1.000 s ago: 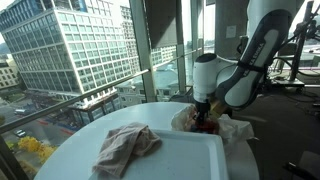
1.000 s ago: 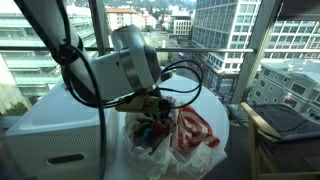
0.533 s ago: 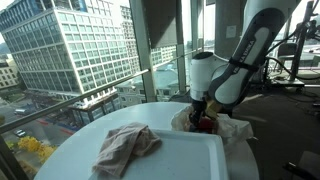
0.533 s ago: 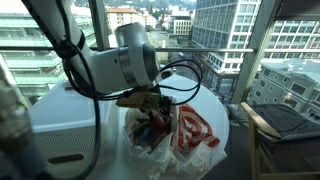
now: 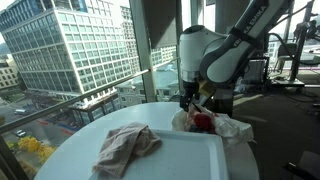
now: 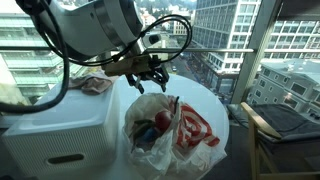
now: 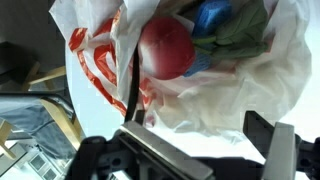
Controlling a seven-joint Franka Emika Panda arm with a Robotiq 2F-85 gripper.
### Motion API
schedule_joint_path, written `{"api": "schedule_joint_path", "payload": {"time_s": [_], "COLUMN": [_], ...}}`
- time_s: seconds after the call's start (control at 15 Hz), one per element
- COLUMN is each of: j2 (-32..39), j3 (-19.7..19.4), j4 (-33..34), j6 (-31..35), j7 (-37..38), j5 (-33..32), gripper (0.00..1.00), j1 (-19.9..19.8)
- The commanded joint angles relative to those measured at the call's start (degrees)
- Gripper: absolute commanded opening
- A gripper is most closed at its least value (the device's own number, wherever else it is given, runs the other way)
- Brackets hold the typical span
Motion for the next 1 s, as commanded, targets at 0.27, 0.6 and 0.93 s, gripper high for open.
{"api": "schedule_joint_path", "payload": {"time_s": [0.27, 0.6, 0.93], "j2": [-4.2, 2.4, 8.7], "j3": [4.4, 12.1, 18.1], "j4": [-2.3, 1.3, 5.5], "j6": [14.5, 17.3, 14.2], "j7": [-13.4, -28.5, -38.4], "j5": [14.9, 35.8, 46.8], "gripper": [1.00, 1.00, 1.00], "j1": [6.1, 9.0, 7.2]}}
